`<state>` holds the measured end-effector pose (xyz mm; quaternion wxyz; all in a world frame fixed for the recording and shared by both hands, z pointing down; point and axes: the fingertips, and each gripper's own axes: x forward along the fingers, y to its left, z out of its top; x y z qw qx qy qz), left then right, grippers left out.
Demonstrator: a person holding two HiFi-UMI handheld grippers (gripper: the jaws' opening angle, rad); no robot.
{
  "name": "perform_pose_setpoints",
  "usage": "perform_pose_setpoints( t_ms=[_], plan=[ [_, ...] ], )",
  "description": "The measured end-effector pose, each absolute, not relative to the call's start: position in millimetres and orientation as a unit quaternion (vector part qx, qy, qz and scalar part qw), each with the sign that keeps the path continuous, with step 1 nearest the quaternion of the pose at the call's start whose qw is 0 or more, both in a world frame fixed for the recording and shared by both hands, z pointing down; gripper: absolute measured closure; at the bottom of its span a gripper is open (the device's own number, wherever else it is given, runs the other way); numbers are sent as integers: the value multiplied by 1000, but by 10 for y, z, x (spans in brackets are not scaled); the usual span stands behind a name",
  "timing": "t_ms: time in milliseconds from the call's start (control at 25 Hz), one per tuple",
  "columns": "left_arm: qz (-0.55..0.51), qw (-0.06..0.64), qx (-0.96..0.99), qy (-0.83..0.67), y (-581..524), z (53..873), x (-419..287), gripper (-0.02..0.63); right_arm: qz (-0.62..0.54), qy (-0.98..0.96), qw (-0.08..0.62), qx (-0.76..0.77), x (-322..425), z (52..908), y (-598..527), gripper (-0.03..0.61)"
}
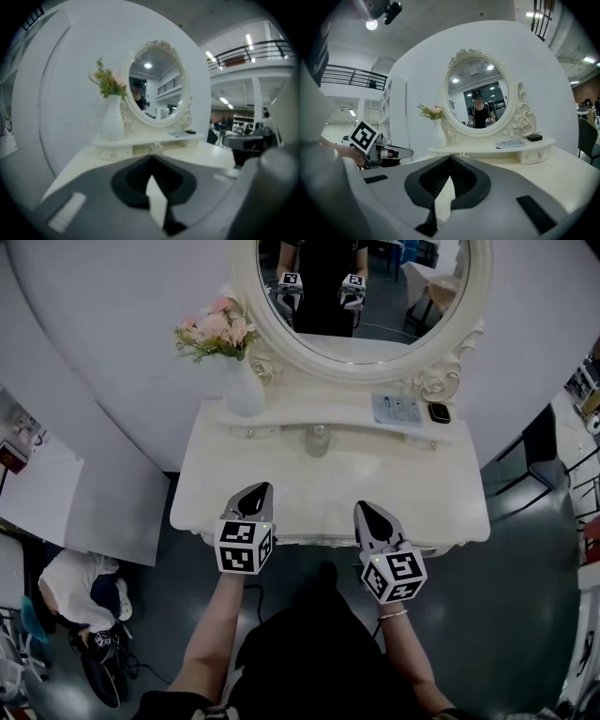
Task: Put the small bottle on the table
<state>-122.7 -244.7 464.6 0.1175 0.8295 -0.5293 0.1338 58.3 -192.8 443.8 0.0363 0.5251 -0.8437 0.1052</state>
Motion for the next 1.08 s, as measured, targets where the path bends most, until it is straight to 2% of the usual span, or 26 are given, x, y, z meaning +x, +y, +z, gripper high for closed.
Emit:
perform_pose_setpoints(
  t_ms=[1080],
  plan=[
    [100,141,828,-534,-2471,4630,-1322,606,107,-835,52,536,605,4496,-1989,575]
  ],
)
